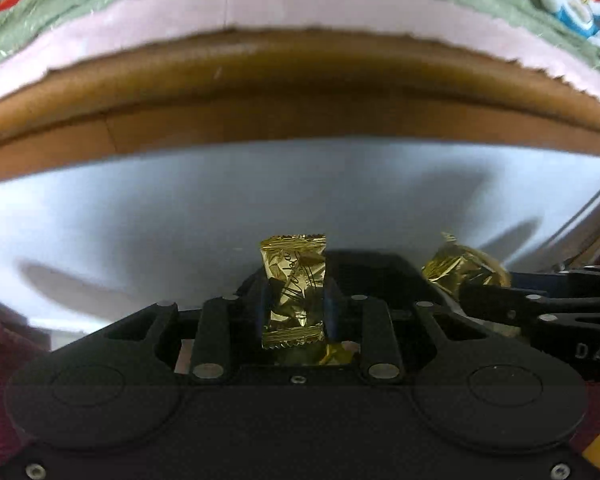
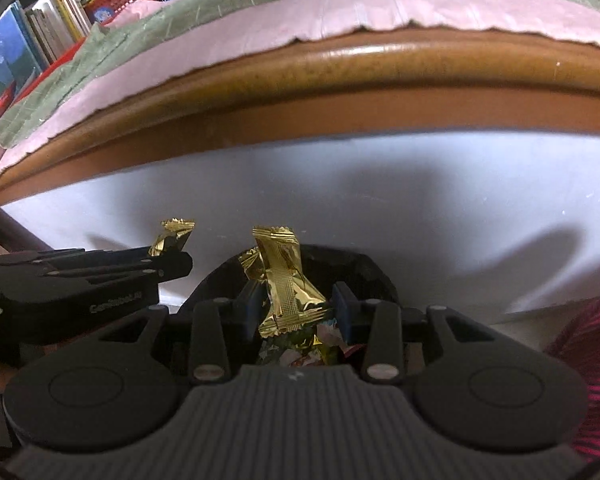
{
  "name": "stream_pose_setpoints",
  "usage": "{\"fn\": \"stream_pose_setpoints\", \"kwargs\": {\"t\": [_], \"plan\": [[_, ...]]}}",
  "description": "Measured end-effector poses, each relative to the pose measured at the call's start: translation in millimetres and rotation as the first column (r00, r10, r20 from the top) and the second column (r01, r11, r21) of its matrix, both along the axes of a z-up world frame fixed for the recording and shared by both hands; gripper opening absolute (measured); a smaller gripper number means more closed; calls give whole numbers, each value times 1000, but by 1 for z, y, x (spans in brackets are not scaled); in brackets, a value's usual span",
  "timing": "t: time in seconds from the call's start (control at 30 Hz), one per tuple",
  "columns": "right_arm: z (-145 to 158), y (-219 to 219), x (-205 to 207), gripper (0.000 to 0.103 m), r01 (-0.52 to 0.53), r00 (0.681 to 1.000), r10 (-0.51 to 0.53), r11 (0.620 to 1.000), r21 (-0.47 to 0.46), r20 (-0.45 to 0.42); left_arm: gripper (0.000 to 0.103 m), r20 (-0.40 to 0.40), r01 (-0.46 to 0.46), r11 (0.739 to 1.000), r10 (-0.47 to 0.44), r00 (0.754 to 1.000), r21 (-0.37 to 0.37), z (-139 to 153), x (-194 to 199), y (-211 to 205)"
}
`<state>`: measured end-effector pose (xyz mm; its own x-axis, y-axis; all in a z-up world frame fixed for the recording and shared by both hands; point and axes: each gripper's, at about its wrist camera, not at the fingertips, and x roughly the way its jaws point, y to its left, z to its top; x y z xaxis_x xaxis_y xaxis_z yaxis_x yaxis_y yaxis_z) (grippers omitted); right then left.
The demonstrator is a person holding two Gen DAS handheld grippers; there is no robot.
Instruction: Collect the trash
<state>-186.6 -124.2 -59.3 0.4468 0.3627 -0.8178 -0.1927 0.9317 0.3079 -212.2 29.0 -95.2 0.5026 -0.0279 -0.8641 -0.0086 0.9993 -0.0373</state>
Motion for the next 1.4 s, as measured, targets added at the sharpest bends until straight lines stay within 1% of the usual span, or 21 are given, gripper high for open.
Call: {"fn": "stream_pose_setpoints", "kwargs": {"t": [0.13, 0.2, 0.33, 0.37, 0.43, 0.53, 0.6, 0.7, 0.73, 0.9, 0.97, 1.2, 1.4], "plan": [[-7, 7, 7, 45, -13, 999, 13, 1000, -7, -33, 26, -37, 0, 1000, 1, 999, 14, -9, 5, -1], [-9, 9, 8, 45, -24, 999, 23, 1000, -14, -40, 28, -50, -4, 1000, 5, 999, 22, -13, 8, -1], [-12, 14, 9, 46, -35, 999, 34, 999, -25, -43, 31, -75, -20, 1000, 21, 997, 10, -18, 10, 0], [-12, 16, 11, 47, -35, 998, 34, 999, -27, -45, 32, -82, -24, 1000, 25, 996, 9, -19, 10, 1], [-14, 18, 13, 57, -37, 998, 36, 999, -34, -47, 34, -96, -26, 1000, 26, 995, 3, -22, 12, 4], [-16, 16, 9, 62, -41, 998, 39, 998, -41, -50, 41, -113, -39, 999, 38, 993, -4, -26, 13, 6], [-17, 19, 10, 67, -41, 998, 38, 998, -43, -57, 49, -128, -50, 999, 49, 991, -8, -28, 13, 9], [-19, 21, 13, 73, -43, 997, 40, 998, -51, -68, 56, -153, -72, 997, 66, 986, -30, -31, 11, 16], [-20, 22, 14, 74, -43, 997, 39, 998, -54, -70, 57, -159, -76, 996, 69, 985, -36, -32, 10, 16], [-23, 23, 15, 80, -40, 996, 35, 997, -65, -78, 72, -173, -94, 994, 85, 981, -46, -36, 11, 22], [-24, 25, 15, 81, -43, 996, 38, 997, -69, -80, 75, -175, -102, 994, 92, 980, -48, -37, 10, 23], [-28, 27, 16, 85, -52, 995, 45, 995, -80, -86, 77, -195, -116, 991, 102, 976, -66, -48, 11, 26], [-30, 26, 16, 86, -42, 995, 34, 995, -86, -89, 78, -203, -123, 991, 110, 973, -50, -52, 12, 25]]}}
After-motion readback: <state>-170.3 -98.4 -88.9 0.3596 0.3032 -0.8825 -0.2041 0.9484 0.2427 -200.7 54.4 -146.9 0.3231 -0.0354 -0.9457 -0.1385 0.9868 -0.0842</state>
